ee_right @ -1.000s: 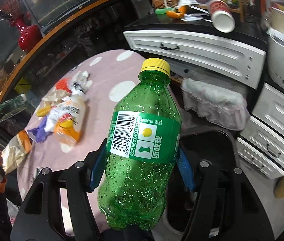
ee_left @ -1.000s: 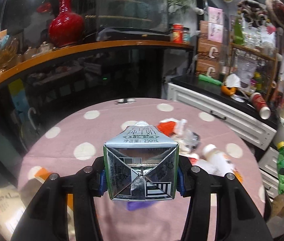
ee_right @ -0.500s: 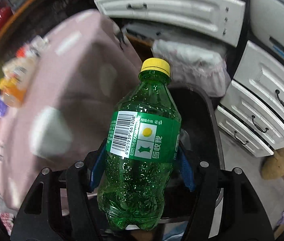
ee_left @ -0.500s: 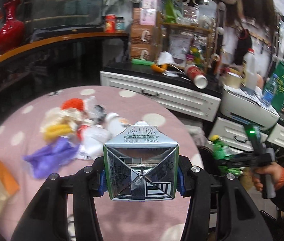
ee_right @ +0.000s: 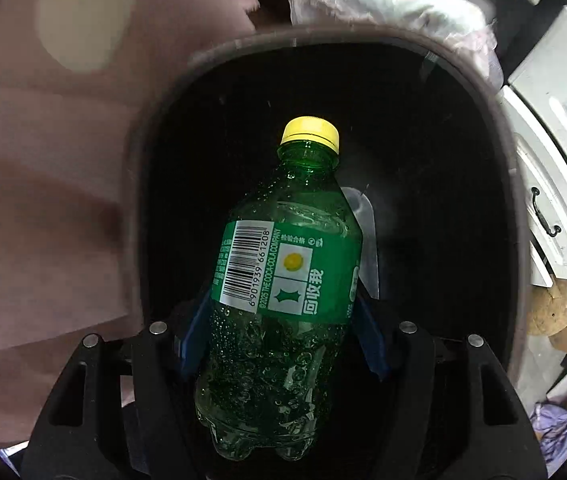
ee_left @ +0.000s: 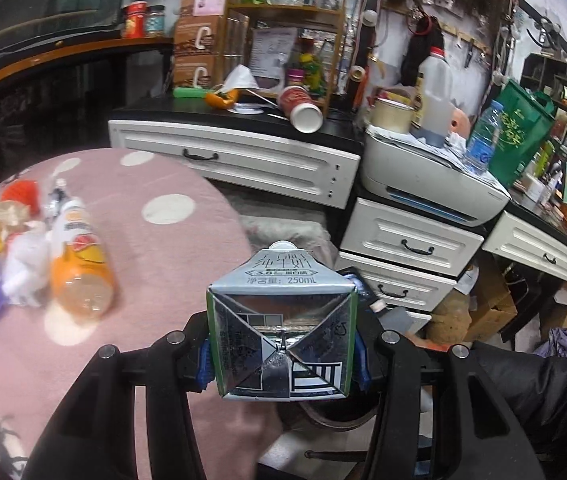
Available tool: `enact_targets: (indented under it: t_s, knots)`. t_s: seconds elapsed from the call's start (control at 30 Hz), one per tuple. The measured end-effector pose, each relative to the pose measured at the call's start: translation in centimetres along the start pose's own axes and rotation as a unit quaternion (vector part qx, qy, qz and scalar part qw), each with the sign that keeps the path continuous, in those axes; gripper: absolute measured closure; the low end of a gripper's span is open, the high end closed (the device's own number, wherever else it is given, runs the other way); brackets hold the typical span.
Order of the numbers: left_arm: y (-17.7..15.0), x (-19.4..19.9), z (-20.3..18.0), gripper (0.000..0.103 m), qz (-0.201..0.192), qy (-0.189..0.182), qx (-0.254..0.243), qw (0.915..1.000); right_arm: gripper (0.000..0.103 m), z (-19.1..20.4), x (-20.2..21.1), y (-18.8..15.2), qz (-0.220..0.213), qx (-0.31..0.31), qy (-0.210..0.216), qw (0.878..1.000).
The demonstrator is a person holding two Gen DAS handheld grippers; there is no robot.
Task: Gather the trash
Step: 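Carry the green bottle over the black bin and release it with the right tool, then lower the milk carton into the black bin and open the left tool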
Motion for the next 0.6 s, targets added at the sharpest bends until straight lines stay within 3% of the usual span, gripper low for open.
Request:
enact_targets:
  t_s: [0.23,0.37,0.6]
  knots:
    - [-1.7,-2.3,-3.0,0.053,0.024,-0.019,-0.019,0.9994,0.035,-2.1,0.3,-0.3,-0.005,-0.029,0.01,1.0]
    - [-3.0,-3.5,-3.5,0.053,0.041,-0.019,-0.019,0.9988,0.031,-4.0,4.0,0.0,-0.049,-0.033,0.004,0.998]
    - [-5.3,-6.4,-4.6,0.053,0.077,-0.014,-0.033,0.9964,0.03,-9.2,11.9,0.1,-0.149,-0.059,-0.059,0.985]
Point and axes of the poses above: each gripper's, at about its wrist camera, not at the fingertips, and x roughly against the way its jaws point, z to its left, y to its top, the point moved 6 cm from there along -x, roughly the way its jaws point, and after that the axes turned 14 degrees about -z, right-handed, at the moved point
